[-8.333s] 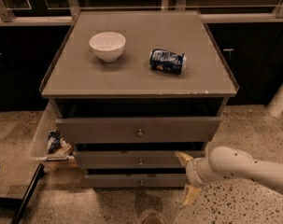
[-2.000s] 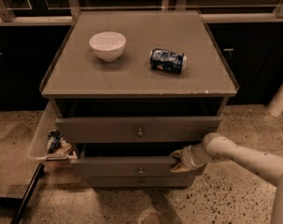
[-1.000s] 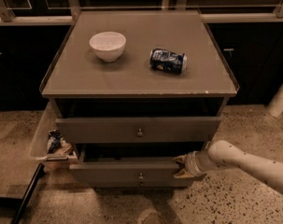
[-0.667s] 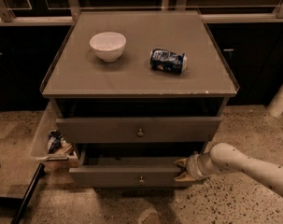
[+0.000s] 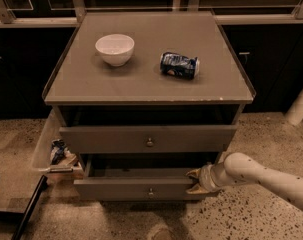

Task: Open middle drawer

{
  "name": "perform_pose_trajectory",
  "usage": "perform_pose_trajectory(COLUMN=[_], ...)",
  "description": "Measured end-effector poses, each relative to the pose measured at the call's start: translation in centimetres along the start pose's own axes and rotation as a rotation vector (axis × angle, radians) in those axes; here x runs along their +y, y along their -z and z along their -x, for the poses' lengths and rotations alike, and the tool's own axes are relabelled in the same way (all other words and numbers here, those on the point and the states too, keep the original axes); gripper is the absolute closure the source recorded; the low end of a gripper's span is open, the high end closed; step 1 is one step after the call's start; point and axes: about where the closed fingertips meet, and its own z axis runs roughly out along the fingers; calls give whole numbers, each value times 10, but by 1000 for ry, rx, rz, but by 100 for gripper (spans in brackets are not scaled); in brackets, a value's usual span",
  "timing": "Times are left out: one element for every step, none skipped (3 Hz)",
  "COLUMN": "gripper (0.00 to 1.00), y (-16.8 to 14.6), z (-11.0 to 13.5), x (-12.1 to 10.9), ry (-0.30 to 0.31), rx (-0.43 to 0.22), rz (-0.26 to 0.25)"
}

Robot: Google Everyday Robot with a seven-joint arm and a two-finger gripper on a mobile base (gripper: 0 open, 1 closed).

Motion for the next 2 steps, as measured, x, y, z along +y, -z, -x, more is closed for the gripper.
perform_pose_trajectory(gripper=[12,14], y=[0,1], z=[-5,-3], x=[13,25], ry=[-7,-7], rx=[-31,-55], rz=[9,11])
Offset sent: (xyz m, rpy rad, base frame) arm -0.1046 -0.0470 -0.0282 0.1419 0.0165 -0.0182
